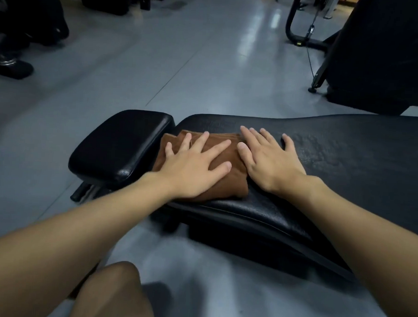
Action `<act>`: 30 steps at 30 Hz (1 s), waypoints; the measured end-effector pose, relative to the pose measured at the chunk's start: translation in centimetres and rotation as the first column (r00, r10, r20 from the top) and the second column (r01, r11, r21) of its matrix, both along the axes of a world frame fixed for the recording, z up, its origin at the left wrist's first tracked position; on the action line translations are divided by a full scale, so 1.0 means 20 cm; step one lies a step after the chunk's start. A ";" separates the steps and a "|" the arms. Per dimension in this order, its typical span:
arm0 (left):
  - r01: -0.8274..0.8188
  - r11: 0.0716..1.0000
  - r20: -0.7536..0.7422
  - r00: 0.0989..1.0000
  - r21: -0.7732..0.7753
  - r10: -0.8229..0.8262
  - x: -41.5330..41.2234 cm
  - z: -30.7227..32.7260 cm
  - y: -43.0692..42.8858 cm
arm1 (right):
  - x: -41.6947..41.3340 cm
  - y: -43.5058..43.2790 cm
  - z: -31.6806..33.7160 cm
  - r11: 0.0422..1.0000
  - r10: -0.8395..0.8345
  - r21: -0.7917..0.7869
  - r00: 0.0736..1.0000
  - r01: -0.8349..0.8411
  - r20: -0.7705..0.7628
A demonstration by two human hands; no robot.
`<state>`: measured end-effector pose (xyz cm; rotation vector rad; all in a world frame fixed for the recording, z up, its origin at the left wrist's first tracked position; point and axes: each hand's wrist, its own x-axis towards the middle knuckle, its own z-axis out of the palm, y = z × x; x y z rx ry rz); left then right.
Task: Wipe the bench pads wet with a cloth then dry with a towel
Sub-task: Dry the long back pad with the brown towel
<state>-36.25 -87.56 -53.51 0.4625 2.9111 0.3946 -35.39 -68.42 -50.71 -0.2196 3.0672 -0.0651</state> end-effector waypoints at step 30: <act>-0.109 0.994 0.050 0.993 -0.013 0.110 0.12 -0.02 -0.19 | 0.02 -0.02 0.00 0.992 -0.070 0.106 0.997 0.072 -0.024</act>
